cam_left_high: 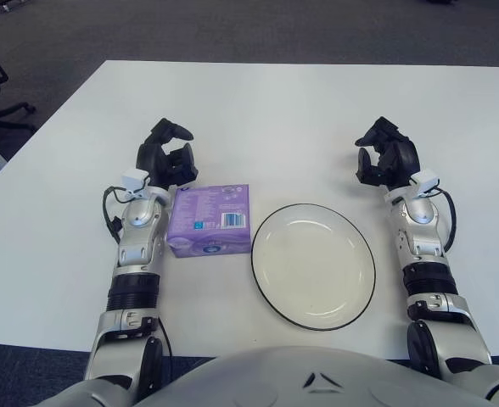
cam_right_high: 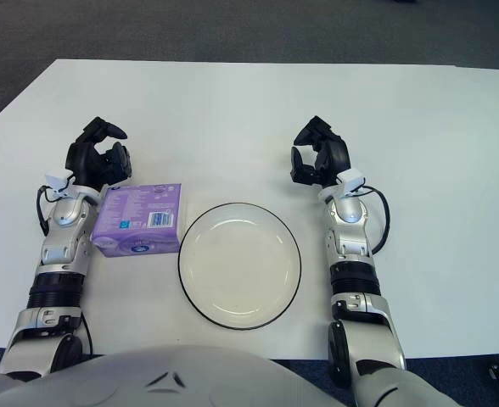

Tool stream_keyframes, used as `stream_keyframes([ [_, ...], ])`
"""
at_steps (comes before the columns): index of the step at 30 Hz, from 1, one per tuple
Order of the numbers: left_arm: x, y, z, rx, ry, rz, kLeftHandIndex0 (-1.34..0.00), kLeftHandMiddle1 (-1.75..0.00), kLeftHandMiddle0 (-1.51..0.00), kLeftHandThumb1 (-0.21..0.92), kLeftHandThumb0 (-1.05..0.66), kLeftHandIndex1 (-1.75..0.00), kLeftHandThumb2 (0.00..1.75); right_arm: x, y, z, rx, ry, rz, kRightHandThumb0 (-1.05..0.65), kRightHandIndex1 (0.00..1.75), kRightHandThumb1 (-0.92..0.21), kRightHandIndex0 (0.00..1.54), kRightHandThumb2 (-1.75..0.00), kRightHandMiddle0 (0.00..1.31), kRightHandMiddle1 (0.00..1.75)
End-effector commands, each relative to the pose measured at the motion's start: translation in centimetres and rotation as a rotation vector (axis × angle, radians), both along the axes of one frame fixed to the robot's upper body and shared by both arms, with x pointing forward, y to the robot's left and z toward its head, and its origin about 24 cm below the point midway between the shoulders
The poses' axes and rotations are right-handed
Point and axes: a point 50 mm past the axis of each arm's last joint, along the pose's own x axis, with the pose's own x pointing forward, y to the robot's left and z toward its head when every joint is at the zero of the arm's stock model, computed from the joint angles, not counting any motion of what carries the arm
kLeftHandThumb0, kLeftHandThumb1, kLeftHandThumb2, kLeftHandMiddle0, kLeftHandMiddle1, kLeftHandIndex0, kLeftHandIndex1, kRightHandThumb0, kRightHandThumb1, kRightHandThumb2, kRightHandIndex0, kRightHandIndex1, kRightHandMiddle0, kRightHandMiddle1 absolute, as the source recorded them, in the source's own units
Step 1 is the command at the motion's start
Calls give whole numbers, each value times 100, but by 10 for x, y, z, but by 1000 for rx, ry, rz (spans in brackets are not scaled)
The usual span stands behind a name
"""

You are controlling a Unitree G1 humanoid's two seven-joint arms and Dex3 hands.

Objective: Put the tissue paper into the plate.

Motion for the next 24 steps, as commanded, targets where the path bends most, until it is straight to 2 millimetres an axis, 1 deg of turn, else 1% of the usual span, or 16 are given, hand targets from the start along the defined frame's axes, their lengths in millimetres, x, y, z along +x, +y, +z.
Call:
stream_keyframes([
  [1, -21, -1, -47, -62, 173, 50, -55, -175, -127, 39, -46, -175, 122, -39, -1, -74, 65, 261, -46, -44, 175, -43, 129, -118, 53, 175],
  [6, -21, 0, -46, -61, 169, 61, -55, -175, -126, 40, -45, -175, 121, -39, -1, -74, 67, 258, -47, -44, 175, -43, 129, -118, 53, 175],
  [18, -23, 6, -35, -11, 122, 93, -54, -175, -123, 41, -45, -175, 120, -40, 0, -74, 57, 261, -50, -44, 175, -43, 129, -118, 53, 175],
  [19, -23, 6, -33, 2, 111, 96, -54, -175, -123, 41, -45, -175, 120, -40, 0, -74, 57, 260, -50, -44, 175, -43, 129, -118, 53, 175],
  [22, -27, 4, -14, 65, 42, 102, -54, -175, -123, 42, -45, -175, 119, -40, 0, -73, 59, 259, -50, -44, 175, -43, 129, -118, 53, 175],
  [24, -29, 2, -9, 81, 26, 103, -54, -175, -123, 42, -45, -175, 119, -40, 0, -73, 60, 259, -50, -44, 175, -43, 129, -118, 53, 175],
])
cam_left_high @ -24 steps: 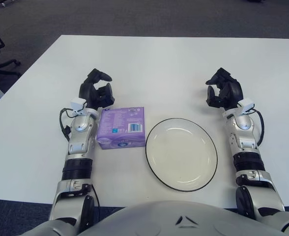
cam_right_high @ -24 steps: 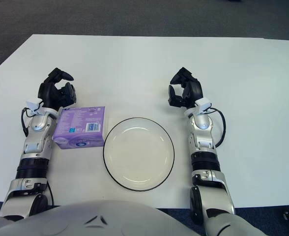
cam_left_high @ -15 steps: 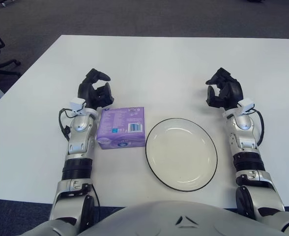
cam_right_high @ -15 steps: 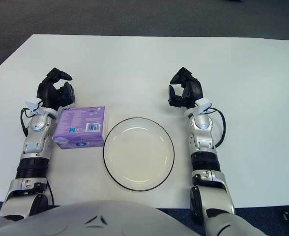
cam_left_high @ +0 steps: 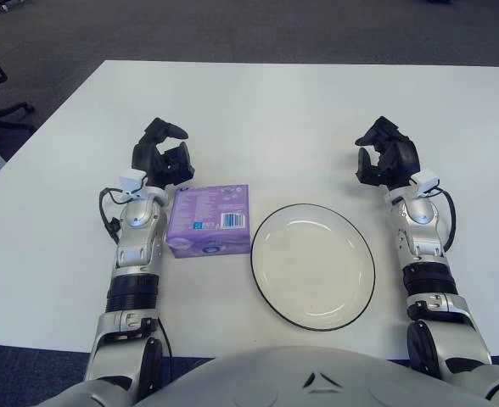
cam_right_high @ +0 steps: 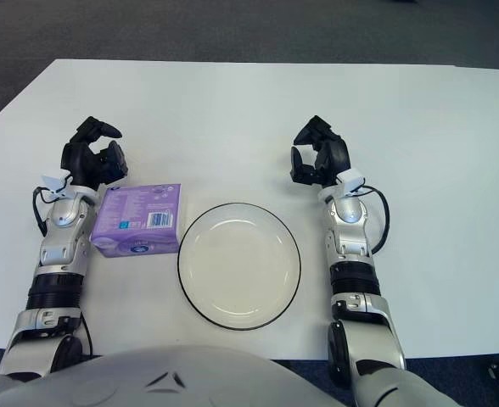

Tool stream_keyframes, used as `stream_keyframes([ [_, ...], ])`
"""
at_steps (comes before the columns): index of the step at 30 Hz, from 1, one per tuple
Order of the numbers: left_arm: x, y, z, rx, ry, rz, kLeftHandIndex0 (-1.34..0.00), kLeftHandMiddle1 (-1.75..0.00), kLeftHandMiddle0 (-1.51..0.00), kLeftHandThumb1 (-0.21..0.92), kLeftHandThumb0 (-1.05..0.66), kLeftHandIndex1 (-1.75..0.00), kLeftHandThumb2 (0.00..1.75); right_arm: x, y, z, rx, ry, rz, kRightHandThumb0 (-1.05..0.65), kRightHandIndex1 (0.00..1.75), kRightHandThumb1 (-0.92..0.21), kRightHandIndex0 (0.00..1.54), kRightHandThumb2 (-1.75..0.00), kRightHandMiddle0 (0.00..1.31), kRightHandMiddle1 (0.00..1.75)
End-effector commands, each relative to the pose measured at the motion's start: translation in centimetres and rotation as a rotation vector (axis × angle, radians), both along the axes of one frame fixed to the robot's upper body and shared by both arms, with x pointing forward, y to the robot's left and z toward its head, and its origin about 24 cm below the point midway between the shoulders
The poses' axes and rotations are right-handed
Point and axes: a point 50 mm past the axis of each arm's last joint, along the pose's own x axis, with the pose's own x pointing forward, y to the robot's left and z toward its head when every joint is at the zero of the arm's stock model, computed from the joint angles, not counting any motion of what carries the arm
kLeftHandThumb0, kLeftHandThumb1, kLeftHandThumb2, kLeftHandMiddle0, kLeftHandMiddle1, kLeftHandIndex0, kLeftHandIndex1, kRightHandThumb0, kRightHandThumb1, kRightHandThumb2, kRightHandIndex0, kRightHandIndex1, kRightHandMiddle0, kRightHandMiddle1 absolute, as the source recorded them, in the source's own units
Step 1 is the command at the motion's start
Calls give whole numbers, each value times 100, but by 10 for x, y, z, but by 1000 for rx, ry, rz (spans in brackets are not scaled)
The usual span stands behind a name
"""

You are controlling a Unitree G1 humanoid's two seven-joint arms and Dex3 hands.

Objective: Put the tissue paper into the plate.

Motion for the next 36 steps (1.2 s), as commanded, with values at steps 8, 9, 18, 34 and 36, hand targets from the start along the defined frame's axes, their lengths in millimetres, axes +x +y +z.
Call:
stream_keyframes([
  [8, -31, -6, -4, 165, -23, 9, -55, -175, -129, 40, -46, -175, 122, -40, -1, -74, 56, 267, -52, -44, 175, -43, 129, -118, 53, 175],
  [9, -32, -6, -3, 171, -30, 5, -55, -175, -129, 39, -46, -175, 122, -40, -1, -74, 56, 267, -51, -44, 175, -43, 129, -118, 53, 175],
  [18, -39, -4, 17, 363, -180, -89, -56, -175, -131, 38, -46, -175, 124, -39, -2, -75, 60, 271, -49, -45, 175, -43, 129, -118, 53, 175],
  [34, -55, -12, 50, 582, -403, -283, -23, -149, -28, 84, -20, -173, 61, -38, -2, -75, 56, 270, -46, -45, 175, -43, 129, -118, 53, 175],
  [36, -56, -14, 51, 581, -416, -295, -14, -137, -25, 78, -41, -154, 72, -38, -2, -75, 56, 270, -45, -45, 175, -43, 129, -118, 53, 175],
])
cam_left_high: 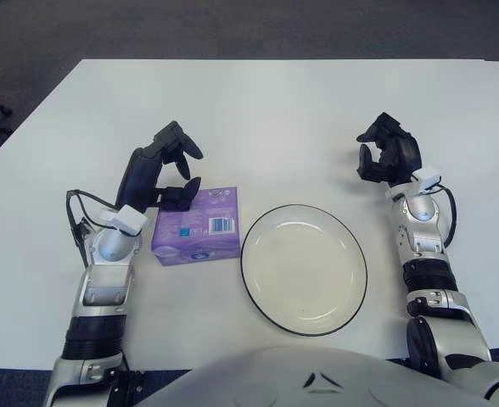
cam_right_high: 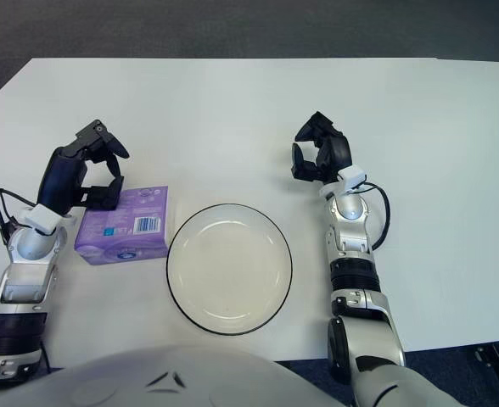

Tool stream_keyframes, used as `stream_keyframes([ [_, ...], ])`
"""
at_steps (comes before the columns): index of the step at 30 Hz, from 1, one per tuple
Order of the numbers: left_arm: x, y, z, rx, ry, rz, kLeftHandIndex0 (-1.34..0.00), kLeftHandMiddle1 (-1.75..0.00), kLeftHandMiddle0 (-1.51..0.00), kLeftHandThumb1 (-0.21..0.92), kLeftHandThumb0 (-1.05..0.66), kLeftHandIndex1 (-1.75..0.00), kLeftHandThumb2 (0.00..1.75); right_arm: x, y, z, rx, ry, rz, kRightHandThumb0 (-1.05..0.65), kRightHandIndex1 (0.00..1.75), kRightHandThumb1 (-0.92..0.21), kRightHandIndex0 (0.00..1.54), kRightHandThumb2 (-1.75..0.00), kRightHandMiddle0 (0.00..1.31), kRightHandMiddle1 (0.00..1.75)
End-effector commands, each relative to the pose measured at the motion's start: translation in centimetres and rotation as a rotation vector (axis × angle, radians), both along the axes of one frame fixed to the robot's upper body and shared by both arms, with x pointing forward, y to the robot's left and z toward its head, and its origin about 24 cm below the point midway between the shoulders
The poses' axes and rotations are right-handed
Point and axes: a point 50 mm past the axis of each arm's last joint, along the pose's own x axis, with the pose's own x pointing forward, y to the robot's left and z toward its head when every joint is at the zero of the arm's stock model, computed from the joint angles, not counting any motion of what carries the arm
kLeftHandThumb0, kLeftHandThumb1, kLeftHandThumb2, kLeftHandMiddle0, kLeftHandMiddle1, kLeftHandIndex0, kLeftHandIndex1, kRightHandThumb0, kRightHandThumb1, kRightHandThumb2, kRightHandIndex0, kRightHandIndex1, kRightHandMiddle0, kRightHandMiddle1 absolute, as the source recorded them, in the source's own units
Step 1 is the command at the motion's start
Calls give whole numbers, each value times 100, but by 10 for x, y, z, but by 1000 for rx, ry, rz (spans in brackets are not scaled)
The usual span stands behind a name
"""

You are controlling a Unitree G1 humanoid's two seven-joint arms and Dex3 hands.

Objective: Put the tissue paper into the plate.

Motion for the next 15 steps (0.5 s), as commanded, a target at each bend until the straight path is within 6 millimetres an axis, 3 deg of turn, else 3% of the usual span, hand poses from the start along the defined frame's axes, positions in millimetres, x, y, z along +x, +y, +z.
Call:
stream_keyframes([
  [1, -5, -8, 6, 31, -52, -86, -11, -133, -24, 74, -49, -146, 78, -41, 2, -76, 70, 267, -40, -45, 175, -43, 129, -118, 53, 175],
  [8, -11, -11, 12, -29, -69, -202, -1, -95, -20, 81, -73, -108, 75, -41, 1, -77, 67, 266, -39, -44, 175, -43, 129, -118, 53, 175],
  [15, -17, -3, 18, -14, -67, -197, 0, -77, -21, 91, -79, -94, 65, -41, 0, -77, 61, 269, -42, -44, 175, -43, 128, -117, 52, 175],
])
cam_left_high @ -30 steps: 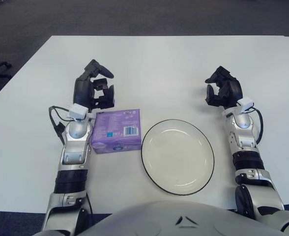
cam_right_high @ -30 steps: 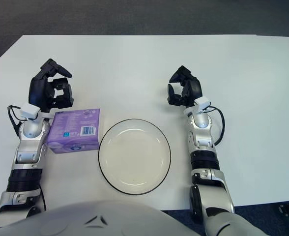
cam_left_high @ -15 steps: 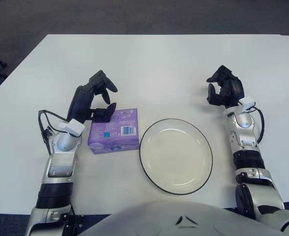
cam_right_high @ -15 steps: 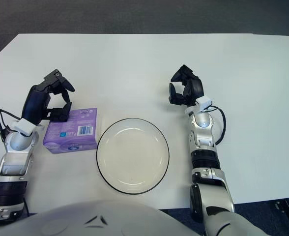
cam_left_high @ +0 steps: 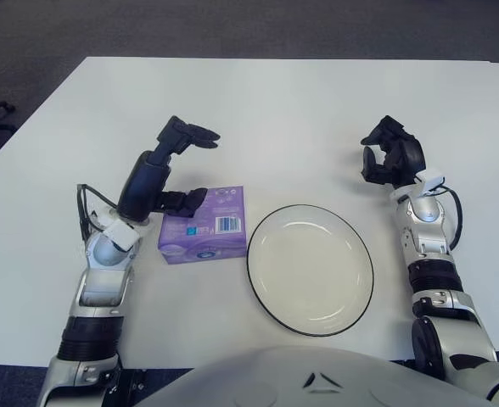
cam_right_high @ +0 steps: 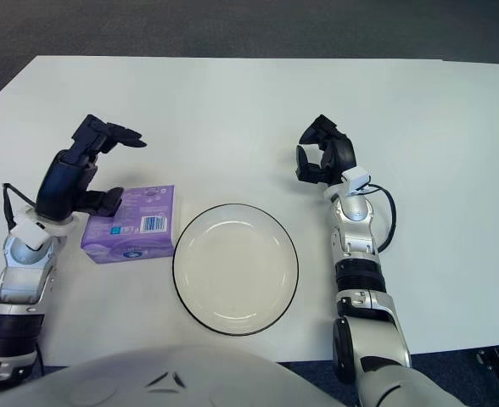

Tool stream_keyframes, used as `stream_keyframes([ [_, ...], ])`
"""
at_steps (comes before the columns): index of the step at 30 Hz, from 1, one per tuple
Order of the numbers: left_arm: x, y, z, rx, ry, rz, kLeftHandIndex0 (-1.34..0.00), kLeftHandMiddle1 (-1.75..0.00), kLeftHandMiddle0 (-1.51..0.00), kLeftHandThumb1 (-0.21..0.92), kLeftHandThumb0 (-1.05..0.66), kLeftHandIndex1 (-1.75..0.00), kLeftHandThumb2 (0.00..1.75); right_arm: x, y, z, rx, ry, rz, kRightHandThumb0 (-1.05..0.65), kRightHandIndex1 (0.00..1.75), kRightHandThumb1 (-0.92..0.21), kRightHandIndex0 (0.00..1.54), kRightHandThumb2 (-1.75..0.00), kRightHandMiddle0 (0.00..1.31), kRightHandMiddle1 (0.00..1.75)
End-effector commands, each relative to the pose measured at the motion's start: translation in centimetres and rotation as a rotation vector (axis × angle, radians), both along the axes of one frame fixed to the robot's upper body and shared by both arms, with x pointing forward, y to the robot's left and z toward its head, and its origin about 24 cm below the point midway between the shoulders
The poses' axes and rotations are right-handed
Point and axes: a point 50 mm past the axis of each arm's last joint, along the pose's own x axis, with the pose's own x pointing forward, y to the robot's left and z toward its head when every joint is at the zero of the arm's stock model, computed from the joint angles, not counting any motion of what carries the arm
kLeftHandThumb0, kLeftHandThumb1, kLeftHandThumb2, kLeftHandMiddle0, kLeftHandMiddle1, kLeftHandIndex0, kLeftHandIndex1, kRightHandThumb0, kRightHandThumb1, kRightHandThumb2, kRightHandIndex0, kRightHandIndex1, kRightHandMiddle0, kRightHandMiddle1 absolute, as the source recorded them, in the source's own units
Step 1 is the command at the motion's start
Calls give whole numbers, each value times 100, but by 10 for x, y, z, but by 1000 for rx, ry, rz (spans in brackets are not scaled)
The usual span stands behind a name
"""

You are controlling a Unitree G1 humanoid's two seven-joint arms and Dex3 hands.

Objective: Put the tissue paper into the plate.

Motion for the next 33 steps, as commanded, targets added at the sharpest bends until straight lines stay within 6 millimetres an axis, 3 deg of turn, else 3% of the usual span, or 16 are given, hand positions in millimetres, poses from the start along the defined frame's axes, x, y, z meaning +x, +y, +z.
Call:
stream_keyframes([
  [1, -7, 7, 6, 35, -12, -2, 0, -74, -21, 91, -80, -92, 64, -41, 4, -75, 75, 258, -40, -44, 175, -43, 128, -117, 52, 175],
  [9, -17, 20, 13, 225, -70, 101, 0, -55, -23, 92, -86, -83, 62, -41, 3, -75, 64, 257, -42, -44, 175, -43, 128, -117, 52, 175],
  [14, -19, 19, 13, 267, -103, 130, 0, -46, -26, 92, -89, -82, 63, -41, 3, -75, 58, 258, -43, -44, 175, -43, 128, -117, 52, 175],
  [21, -38, 6, 14, 350, -52, 169, 0, -42, -27, 92, -90, -83, 64, -41, 2, -75, 56, 257, -44, -44, 175, -43, 128, -118, 53, 175],
  [29, -50, 13, 15, 647, 95, 260, 0, -31, -17, 92, -94, -78, 90, -41, 2, -74, 61, 255, -41, -45, 175, -43, 128, -118, 53, 175],
  [33, -51, 14, 19, 750, 136, 230, 0, -22, -9, 92, -100, -55, 98, -41, 2, -74, 60, 253, -39, -45, 175, -42, 128, -119, 53, 175],
])
